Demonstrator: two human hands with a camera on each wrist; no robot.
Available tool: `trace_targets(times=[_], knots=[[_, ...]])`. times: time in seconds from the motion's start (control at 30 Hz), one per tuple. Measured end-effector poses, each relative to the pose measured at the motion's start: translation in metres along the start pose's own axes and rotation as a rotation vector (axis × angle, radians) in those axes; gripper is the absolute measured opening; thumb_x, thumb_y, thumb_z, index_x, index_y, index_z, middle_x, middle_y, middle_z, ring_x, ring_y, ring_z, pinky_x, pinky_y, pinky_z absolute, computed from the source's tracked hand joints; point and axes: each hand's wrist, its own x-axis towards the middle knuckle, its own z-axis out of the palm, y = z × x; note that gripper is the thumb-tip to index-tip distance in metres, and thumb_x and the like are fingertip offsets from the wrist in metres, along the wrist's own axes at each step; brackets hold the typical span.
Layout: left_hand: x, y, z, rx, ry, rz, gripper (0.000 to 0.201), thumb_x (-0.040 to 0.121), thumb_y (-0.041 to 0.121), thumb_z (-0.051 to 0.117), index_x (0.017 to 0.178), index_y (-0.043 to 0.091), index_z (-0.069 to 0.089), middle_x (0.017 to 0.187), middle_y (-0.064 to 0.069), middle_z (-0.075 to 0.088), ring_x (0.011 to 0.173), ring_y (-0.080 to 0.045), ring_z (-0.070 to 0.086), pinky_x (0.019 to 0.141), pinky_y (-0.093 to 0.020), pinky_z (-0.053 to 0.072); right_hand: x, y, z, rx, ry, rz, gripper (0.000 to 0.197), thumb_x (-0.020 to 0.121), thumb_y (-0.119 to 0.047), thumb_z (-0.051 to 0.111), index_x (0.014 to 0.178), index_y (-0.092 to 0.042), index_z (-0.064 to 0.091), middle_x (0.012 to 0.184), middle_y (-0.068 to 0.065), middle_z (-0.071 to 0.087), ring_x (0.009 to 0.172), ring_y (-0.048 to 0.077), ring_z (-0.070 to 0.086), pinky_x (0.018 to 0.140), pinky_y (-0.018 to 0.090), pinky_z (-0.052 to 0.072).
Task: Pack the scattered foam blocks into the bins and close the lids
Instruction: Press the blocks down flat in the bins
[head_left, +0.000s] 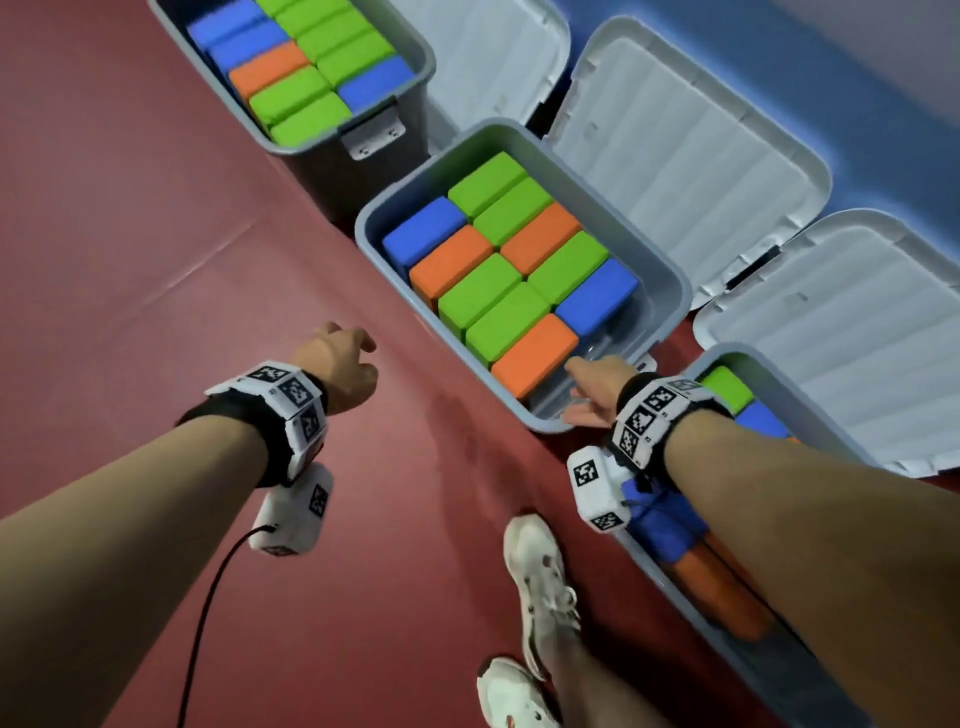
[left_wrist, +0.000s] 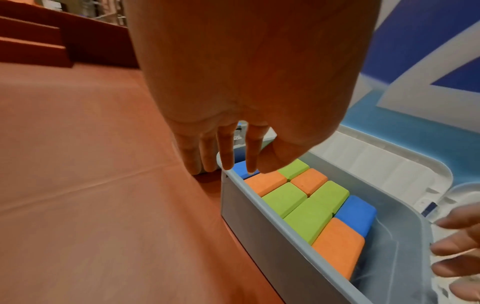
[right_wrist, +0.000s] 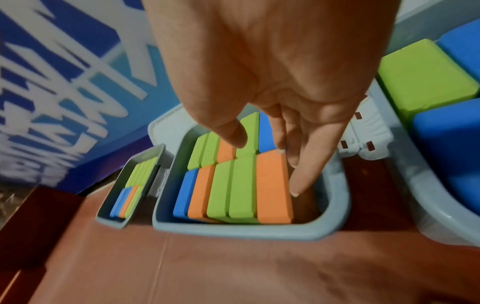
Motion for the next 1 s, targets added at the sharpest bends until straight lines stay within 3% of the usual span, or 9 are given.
trace_targets(times=[0.1,0.23,0.3,0.37,0.5,0.67,0.8,0.93,1.0], knots=[[0.039,0.007,-0.024,0.078,-0.027,0.068,0.047,0.093,0.020,0.051,0.139,0.014,0.048,0.140,-0.014,0.046,0.124,-0.032,0.049,0.099,-0.036,0.039,0.020,-0.017,-0.006,0.051,0.003,0.061,0.031,0.095,-0.026,0.055,0.117,-0.005,0.048,0.117,0.018,0.052,0.091,0.036,0.066,0.054,0.037,0.059],[0.111,0.012,-0.057,0.120,-0.009,0.107,0.045,0.092,0.021,0.052,0.137,0.014,0.049,0.138,-0.016,0.048,0.121,-0.036,0.051,0.100,-0.038,0.041,0.059,-0.031,0.008,-0.053,0.033,0.036,0.048,0.087,-0.043,0.057,0.123,-0.011,0.052,0.127,0.016,0.056,0.112,0.037,0.060,0.093,0.048,0.055],[0.156,0.018,-0.072,0.175,0.004,0.137,0.045,0.091,0.021,0.055,0.136,0.014,0.051,0.135,-0.018,0.049,0.120,-0.038,0.052,0.101,-0.039,0.042,0.083,-0.037,0.020,-0.031,0.068,0.092,0.071,0.078,-0.050,0.055,0.133,-0.006,0.048,0.136,0.020,0.051,0.119,0.039,0.057,0.101,0.048,0.049],[0.187,0.024,-0.077,0.227,-0.029,0.170,0.046,0.090,0.022,0.057,0.136,0.014,0.052,0.132,-0.020,0.050,0.117,-0.039,0.053,0.100,-0.039,0.042,0.091,-0.035,0.024,-0.025,0.061,0.120,0.078,0.078,-0.052,0.054,0.139,-0.004,0.046,0.137,0.021,0.051,0.121,0.038,0.056,0.101,0.048,0.048],[0.235,0.045,-0.077,0.264,-0.090,0.218,0.052,0.087,0.025,0.060,0.137,0.013,0.049,0.129,-0.023,0.048,0.114,-0.040,0.054,0.103,-0.040,0.042,0.096,-0.035,0.027,0.068,0.064,0.142,0.060,0.091,-0.043,0.056,0.136,-0.004,0.052,0.137,0.017,0.055,0.123,0.035,0.056,0.102,0.047,0.049],[0.269,0.061,-0.058,0.296,-0.090,0.302,0.055,0.086,0.020,0.065,0.137,0.008,0.048,0.126,-0.029,0.048,0.112,-0.045,0.054,0.101,-0.044,0.043,0.098,-0.024,0.045,0.121,0.127,0.216,0.081,0.072,-0.062,0.055,0.131,-0.007,0.057,0.132,0.017,0.058,0.119,0.035,0.058,0.100,0.047,0.049],[0.290,0.054,-0.045,0.350,-0.106,0.288,0.059,0.084,0.023,0.067,0.138,0.013,0.045,0.130,-0.027,0.042,0.114,-0.046,0.053,0.103,-0.045,0.041,0.109,-0.010,0.069,0.160,0.176,0.278,0.087,0.082,-0.065,0.056,0.140,-0.001,0.047,0.139,0.019,0.053,0.123,0.036,0.055,0.102,0.045,0.049],[0.319,0.052,-0.040,0.377,-0.108,0.287,0.061,0.083,0.025,0.070,0.137,0.010,0.045,0.130,-0.029,0.041,0.114,-0.048,0.052,0.103,-0.046,0.042,0.125,-0.003,0.080,0.228,0.217,0.333,0.111,0.063,-0.076,0.054,0.144,-0.001,0.040,0.140,0.017,0.052,0.123,0.035,0.055,0.100,0.046,0.051],[0.333,0.052,-0.039,0.377,-0.111,0.287,0.061,0.084,0.027,0.070,0.134,0.004,0.044,0.129,-0.033,0.043,0.115,-0.050,0.051,0.102,-0.047,0.042,0.138,-0.001,0.086,0.249,0.235,0.327,0.102,0.070,-0.074,0.057,0.141,-0.002,0.045,0.138,0.017,0.052,0.123,0.036,0.055,0.100,0.047,0.050]])
